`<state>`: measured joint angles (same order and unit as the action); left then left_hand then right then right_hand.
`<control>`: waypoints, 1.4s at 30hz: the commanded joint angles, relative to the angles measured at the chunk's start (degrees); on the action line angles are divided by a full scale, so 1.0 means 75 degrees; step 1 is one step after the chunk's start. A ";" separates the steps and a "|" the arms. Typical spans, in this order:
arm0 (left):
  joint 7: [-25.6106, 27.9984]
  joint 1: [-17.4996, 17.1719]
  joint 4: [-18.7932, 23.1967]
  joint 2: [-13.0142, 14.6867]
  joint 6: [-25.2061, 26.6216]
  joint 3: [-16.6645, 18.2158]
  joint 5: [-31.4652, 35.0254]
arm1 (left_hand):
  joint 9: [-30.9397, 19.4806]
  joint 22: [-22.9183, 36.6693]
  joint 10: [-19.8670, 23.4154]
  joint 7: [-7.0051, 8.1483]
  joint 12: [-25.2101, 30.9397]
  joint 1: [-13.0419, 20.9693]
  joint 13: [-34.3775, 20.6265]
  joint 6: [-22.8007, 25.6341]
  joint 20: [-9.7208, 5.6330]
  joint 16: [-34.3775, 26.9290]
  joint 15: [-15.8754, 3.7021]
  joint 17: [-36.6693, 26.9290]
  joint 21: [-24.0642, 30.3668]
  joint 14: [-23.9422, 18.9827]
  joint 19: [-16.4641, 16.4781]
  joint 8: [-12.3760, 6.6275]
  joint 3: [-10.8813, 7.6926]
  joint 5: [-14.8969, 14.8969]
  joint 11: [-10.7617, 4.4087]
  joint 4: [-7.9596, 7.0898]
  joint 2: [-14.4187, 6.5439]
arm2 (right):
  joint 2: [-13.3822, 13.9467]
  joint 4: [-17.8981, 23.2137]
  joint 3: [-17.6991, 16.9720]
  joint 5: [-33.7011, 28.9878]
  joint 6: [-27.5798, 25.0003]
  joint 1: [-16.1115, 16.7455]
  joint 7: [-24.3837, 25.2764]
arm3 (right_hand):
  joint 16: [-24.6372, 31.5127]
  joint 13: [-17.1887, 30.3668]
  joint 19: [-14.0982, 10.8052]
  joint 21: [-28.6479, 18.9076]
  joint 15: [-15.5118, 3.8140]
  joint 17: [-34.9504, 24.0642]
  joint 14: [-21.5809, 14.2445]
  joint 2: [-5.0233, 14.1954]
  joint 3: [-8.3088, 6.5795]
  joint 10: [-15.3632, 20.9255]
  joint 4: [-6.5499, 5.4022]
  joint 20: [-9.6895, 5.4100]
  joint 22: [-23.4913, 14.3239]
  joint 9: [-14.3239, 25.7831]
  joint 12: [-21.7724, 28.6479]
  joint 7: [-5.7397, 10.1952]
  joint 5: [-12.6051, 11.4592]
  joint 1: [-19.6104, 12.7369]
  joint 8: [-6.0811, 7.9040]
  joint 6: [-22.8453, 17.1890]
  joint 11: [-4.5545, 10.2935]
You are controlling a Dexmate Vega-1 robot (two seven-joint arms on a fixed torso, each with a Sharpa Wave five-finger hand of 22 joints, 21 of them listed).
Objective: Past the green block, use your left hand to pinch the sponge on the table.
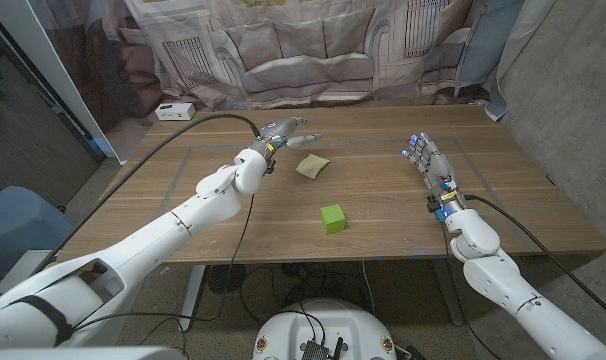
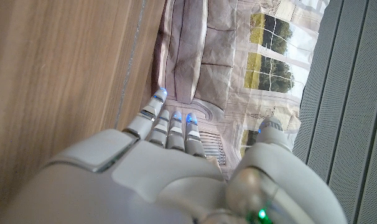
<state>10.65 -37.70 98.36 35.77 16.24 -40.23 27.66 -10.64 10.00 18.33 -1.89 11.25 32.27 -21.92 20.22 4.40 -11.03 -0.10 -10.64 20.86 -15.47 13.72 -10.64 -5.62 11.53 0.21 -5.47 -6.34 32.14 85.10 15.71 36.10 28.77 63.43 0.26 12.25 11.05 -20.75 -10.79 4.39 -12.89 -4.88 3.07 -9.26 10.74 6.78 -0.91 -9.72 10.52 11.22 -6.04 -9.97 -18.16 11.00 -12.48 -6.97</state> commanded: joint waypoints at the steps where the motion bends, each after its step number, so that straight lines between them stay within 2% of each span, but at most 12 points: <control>1: 0.0148 -0.0594 0.0549 -0.0126 0.0354 0.0522 -0.1250 | -0.0020 0.0029 -0.0027 -0.0055 0.0021 -0.0046 0.0017 -0.0052 0.0046 0.0007 0.0046 -0.0001 -0.0051 0.0022 -0.0046 0.0003 -0.0002 0.0034 0.0086 -0.0027 0.0035 | 0.0069 -0.0745 0.0125 0.0303 0.0041 -0.0572 -0.0882 | -0.0028 0.0017 0.0018 -0.0004 0.0016 -0.0014 0.0009 -0.0013 0.0047 -0.0040 -0.0008 -0.0011 -0.0013 0.0028 0.0004 -0.0024 -0.0032 0.0062 0.0002 -0.0013 -0.0028; 8: 0.0117 -0.0796 0.1060 0.0027 0.0841 0.0662 -0.1671 | -0.0016 0.0029 -0.0024 -0.0098 0.0027 -0.0065 0.0057 -0.0027 0.0057 0.0011 0.0085 0.0005 -0.0105 0.0029 -0.0107 -0.0015 0.0008 0.0034 0.0111 -0.0019 0.0048 | -0.0097 -0.1474 0.0263 0.0427 0.0095 -0.1102 -0.1386 | -0.0055 0.0018 0.0118 0.0026 0.0004 -0.0015 0.0082 -0.0034 0.0072 -0.0039 -0.0019 -0.0017 -0.0013 0.0028 0.0008 -0.0017 -0.0039 0.0098 0.0005 -0.0014 -0.0033; 14: 0.0070 -0.0979 0.1167 0.0268 0.0525 0.0925 -0.2281 | -0.0013 0.0029 0.0011 -0.0137 0.0043 -0.0081 0.0088 -0.0004 0.0036 0.0010 0.0105 0.0009 -0.0138 0.0024 -0.0132 -0.0026 0.0017 0.0030 0.0122 -0.0013 0.0060 | -0.0197 -0.1545 0.0326 0.0348 0.0076 -0.1277 -0.1289 | -0.0056 0.0017 0.0121 0.0021 -0.0003 -0.0013 0.0088 -0.0049 0.0084 -0.0034 -0.0019 -0.0030 -0.0012 0.0029 0.0011 -0.0027 -0.0043 0.0109 0.0005 -0.0010 -0.0043; 20: 0.0346 -0.1579 0.1015 0.0534 -0.0809 0.1508 -0.3186 | -0.0010 0.0029 0.0030 -0.0181 0.0052 -0.0103 0.0122 0.0010 0.0046 -0.0002 0.0142 0.0012 -0.0176 -0.0010 -0.0165 -0.0033 0.0029 0.0022 0.0169 -0.0009 0.0073 | -0.0285 -0.1119 0.0434 -0.0027 0.0050 -0.1167 -0.0715 | -0.0054 0.0017 0.0118 0.0015 0.0003 -0.0010 0.0085 -0.0050 0.0088 -0.0045 -0.0016 -0.0034 -0.0012 0.0029 0.0008 -0.0038 -0.0048 0.0108 0.0005 -0.0007 -0.0053; 27: 0.0425 -0.1868 0.0285 0.0631 -0.2515 0.1874 -0.3872 | -0.0007 0.0030 0.0065 -0.0214 0.0066 -0.0130 0.0153 0.0057 0.0068 -0.0010 0.0170 0.0014 -0.0203 -0.0036 -0.0174 -0.0050 0.0046 0.0012 0.0189 -0.0009 0.0093 | -0.0418 -0.0966 0.0570 -0.0273 0.0086 -0.1146 -0.0422 | -0.0036 0.0017 0.0092 -0.0002 0.0009 -0.0006 0.0041 -0.0058 0.0097 -0.0019 -0.0014 -0.0030 -0.0011 0.0029 0.0021 -0.0034 -0.0054 0.0113 0.0010 -0.0015 -0.0044; 36: 0.0549 -0.1862 -0.0581 0.0296 -0.3976 0.1984 -0.4246 | -0.0003 0.0031 0.0073 -0.0235 0.0068 -0.0188 0.0199 0.0079 0.0108 -0.0003 0.0216 0.0014 -0.0245 -0.0025 -0.0194 -0.0054 0.0079 -0.0009 0.0241 -0.0018 0.0122 | -0.0593 -0.0918 0.0688 -0.0406 0.0154 -0.1167 -0.0232 | -0.0038 0.0017 0.0086 -0.0008 0.0000 -0.0003 0.0046 -0.0061 0.0104 -0.0015 -0.0012 -0.0030 -0.0011 0.0029 0.0023 -0.0040 -0.0060 0.0117 0.0015 -0.0027 -0.0047; 42: 0.0394 -0.1731 -0.1227 0.0019 -0.4863 0.1936 -0.4465 | -0.0002 0.0032 0.0101 -0.0241 0.0078 -0.0215 0.0219 0.0094 0.0109 -0.0005 0.0226 0.0014 -0.0261 -0.0034 -0.0196 -0.0057 0.0093 -0.0019 0.0264 -0.0023 0.0133 | -0.0560 -0.0709 0.0779 -0.0646 0.0171 -0.1161 -0.0125 | -0.0036 0.0016 0.0086 -0.0010 -0.0001 0.0000 0.0039 -0.0068 0.0110 -0.0011 -0.0009 -0.0019 -0.0011 0.0029 0.0025 -0.0039 -0.0062 0.0117 0.0019 -0.0034 -0.0038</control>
<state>14.10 -50.85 96.38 38.33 -8.33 -26.48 -1.92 -10.65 9.99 18.94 -3.49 11.48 31.28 -20.19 20.67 5.25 -11.02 1.12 -10.39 19.06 -15.67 12.26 -10.64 -5.13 11.53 1.65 -5.47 -5.35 28.43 78.06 20.42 33.65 29.55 54.79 -2.41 11.84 11.05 -20.05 -10.80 4.09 -12.78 -4.59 2.57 -8.55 10.43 6.53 -1.01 -9.59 10.52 11.22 -6.04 -10.18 -17.66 11.00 -12.48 -7.28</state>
